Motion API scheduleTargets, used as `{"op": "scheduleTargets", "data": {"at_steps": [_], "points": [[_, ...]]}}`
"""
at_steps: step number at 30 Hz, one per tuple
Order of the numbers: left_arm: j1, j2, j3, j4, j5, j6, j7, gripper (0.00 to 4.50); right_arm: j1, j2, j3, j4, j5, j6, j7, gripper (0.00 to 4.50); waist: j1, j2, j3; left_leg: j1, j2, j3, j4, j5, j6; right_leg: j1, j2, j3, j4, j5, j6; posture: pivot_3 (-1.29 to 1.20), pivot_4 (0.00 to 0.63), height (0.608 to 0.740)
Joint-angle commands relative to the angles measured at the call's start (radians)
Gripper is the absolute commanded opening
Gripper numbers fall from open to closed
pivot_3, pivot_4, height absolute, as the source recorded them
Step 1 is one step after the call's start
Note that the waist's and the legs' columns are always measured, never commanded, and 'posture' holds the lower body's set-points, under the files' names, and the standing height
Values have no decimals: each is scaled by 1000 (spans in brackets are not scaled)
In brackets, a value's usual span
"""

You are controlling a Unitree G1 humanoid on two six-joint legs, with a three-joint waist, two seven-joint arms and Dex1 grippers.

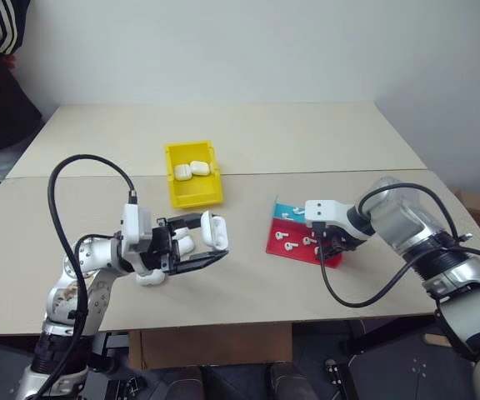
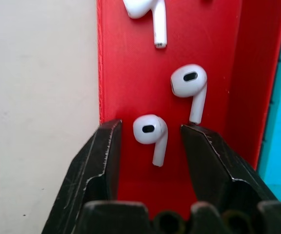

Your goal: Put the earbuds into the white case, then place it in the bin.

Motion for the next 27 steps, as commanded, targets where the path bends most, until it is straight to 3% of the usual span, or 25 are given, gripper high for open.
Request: {"op": "scheduleTargets", "data": {"at_steps": [1, 9, 11, 20, 23, 25, 27], "points": [[-4, 11, 6, -47, -5, -9, 9, 2792, -7, 3, -21, 10, -13, -18, 3, 2348, 0, 0, 0, 0, 0, 0, 0, 0, 0, 0, 0, 0, 0, 0, 0, 0, 150, 740], [3, 13, 1, -51, 1, -8, 18, 2792, -2, 7, -26, 6, -9, -17, 19, 2348, -1, 0, 0, 1, 0, 0, 0, 0, 0, 1, 0, 0, 0, 0, 0, 0, 150, 740], [3, 14, -1, -49, 4, -9, 19, 2792, -2, 13, -29, 14, -5, -12, 17, 1974, -1, 0, 0, 1, 0, 0, 0, 0, 0, 1, 0, 0, 0, 0, 0, 0, 150, 740], [5, 19, -2, -44, 7, -13, 23, 2792, 1, 15, -29, 22, -16, -32, 18, 1974, -2, 0, 0, 1, 0, 0, 0, 0, 0, 1, 0, 0, 0, 0, 0, 0, 150, 740], [5, 20, -2, -40, 9, -15, 20, 2792, 4, 14, -28, 23, -20, -34, 19, 1414, -3, 0, 0, 1, 0, 0, 0, 0, 0, 1, 0, 0, 0, 0, 0, 0, 150, 740], [6, 21, -3, -41, 9, -14, 20, 2792, 9, 12, -26, 23, -27, -42, 13, 787, -2, 0, 0, 1, 0, 0, 0, 0, 0, 1, 0, 0, 0, 0, 0, 0, 150, 740], [5, 23, -5, -41, 10, -12, 18, 2792, 10, 14, -26, 30, -34, -42, 1, 787, -2, 0, 0, 1, 0, 0, 0, 0, 0, 1, 0, 0, 0, 0, 0, 0, 150, 740]]}}
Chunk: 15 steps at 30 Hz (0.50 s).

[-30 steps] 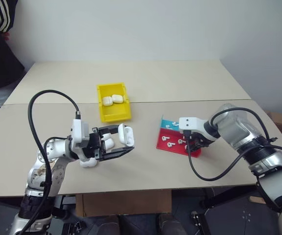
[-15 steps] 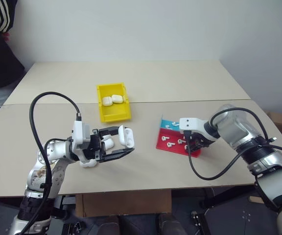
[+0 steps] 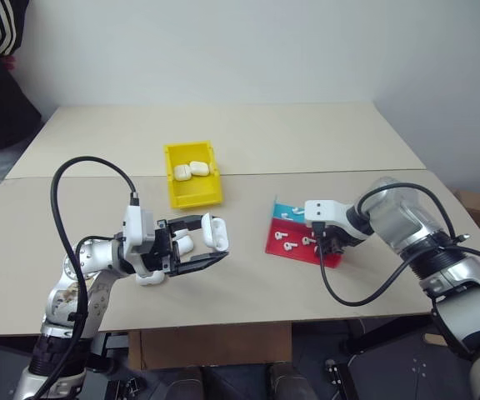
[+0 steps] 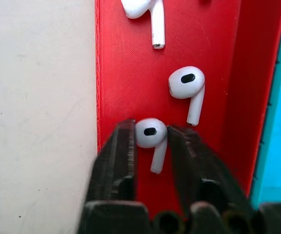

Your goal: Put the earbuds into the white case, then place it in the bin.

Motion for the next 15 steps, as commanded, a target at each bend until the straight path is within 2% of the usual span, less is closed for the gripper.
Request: {"op": "scheduleTargets", "data": {"at_steps": [1, 6, 9, 14, 15], "points": [[-2, 11, 2, -32, -2, -10, -3, 2792, 11, -4, -7, 11, -26, -21, -11, 787, 0, 0, 0, 0, 0, 0, 0, 0, 0, 0, 0, 0, 0, 0, 0, 0, 150, 740], [-5, 8, 1, -31, -3, -9, 2, 2792, 12, -9, -15, 10, -26, -20, -13, 787, 0, 0, 0, 0, 0, 0, 0, 0, 0, 0, 0, 0, 0, 0, 0, 0, 150, 740], [-12, 0, 7, -27, -3, -12, 17, 2792, 13, -37, -71, -74, 8, 27, -4, 787, 0, 0, 0, 0, 0, 0, 0, 0, 0, 0, 0, 0, 0, 0, 0, 0, 150, 740], [-36, -5, 15, -35, -26, 9, 40, 2792, 9, -101, -230, -280, 118, 184, 10, 787, 4, 3, 2, -2, 0, 0, 0, 0, 0, -2, 0, 0, 0, 0, 0, 0, 150, 740], [-48, -9, 15, -40, -42, 16, 41, 2792, 9, -112, -315, -348, 173, 244, -2, 787, 5, 3, 2, -2, 0, 0, 0, 0, 0, -2, 0, 0, 0, 0, 0, 0, 150, 740]]}}
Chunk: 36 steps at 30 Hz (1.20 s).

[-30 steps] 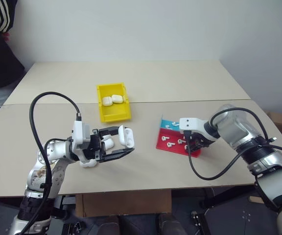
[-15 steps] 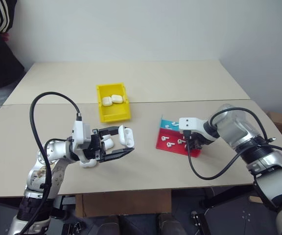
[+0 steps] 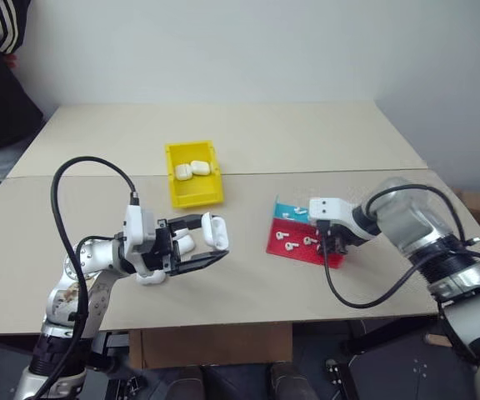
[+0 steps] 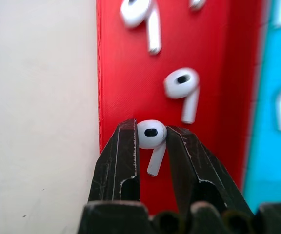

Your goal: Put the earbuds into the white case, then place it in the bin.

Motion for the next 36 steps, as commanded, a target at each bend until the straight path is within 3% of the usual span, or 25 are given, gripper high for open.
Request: {"op": "scheduleTargets", "data": {"at_steps": [1, 4, 7, 11, 20, 27, 36], "points": [[-46, -7, 18, -43, -50, 19, 15, 2792, -23, -43, -246, -209, 144, 160, -24, 787, 2, 0, 0, 0, 0, 0, 0, 0, 0, 0, 0, 0, 0, 0, 0, 0, 150, 740], [-89, -15, 18, -51, -94, 61, 26, 2792, 5, 3, -511, -364, 307, 273, -104, 787, 3, 0, 0, 0, 0, -1, -1, 0, 0, 0, 0, -1, 0, 0, 0, 0, 150, 740], [-133, -28, 30, -71, -162, 118, 54, 2792, 103, 141, -759, -532, 454, 168, -222, 787, 6, -1, -1, 1, 0, -3, -1, 0, 0, 2, 0, -2, -1, -1, 1, 0, 150, 740], [-152, -39, 20, -106, -195, 149, 69, 2792, 212, 287, -894, -673, 652, 87, -299, 787, 3, -1, -1, 0, 0, -4, 0, 0, 0, 3, 0, -3, -1, -3, 7, 0, 150, 740], [-128, -33, 21, -169, -233, 197, 70, 2792, 273, 511, -803, -696, 924, -65, -425, 787, -20, -1, -1, 3, 0, -4, 0, 0, 0, 4, 1, -2, 0, -2, 5, 0, 150, 740], [-96, -38, 9, -190, -221, 188, 63, 2792, 286, 585, -631, -618, 903, -223, -388, 787, -23, 0, 0, 2, 0, -4, -1, 0, 0, 3, 1, -2, 0, -2, 4, 0, 150, 740], [-99, -40, 9, -190, -216, 176, 57, 2792, 284, 584, -503, -523, 841, -382, -340, 787, -22, 0, 0, 2, 0, -4, -1, 0, 0, 3, 1, -2, 0, -2, 4, 0, 150, 740]]}}
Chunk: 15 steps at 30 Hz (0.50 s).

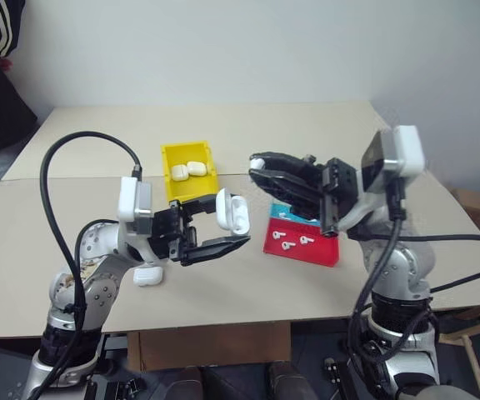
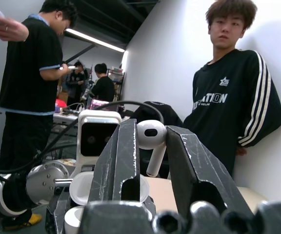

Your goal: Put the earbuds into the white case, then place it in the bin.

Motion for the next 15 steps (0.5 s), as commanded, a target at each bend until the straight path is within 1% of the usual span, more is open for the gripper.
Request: {"op": "scheduleTargets", "data": {"at_steps": [1, 8, 15], "points": [[-7, 2, 9, -40, -11, -12, -4, 2792, 0, -3, 23, -12, -8, -78, 15, 787, 0, 0, 0, 0, 0, 0, 0, 0, 0, 0, 0, 0, 0, 0, 0, 0, 150, 740], [-12, -3, 6, -32, -10, -17, -14, 2792, 26, -25, 81, 27, -60, -151, 33, 787, 0, 0, 0, 0, 0, 0, 0, 0, 0, 0, 0, 0, 0, 0, 0, 0, 150, 740], [-16, -4, 2, -28, -8, -17, -21, 2792, 48, -39, 103, 49, -79, -183, 36, 787, 0, 0, 0, 0, 0, 0, 0, 0, 0, 0, 0, 0, 0, 0, 0, 0, 150, 740]]}}
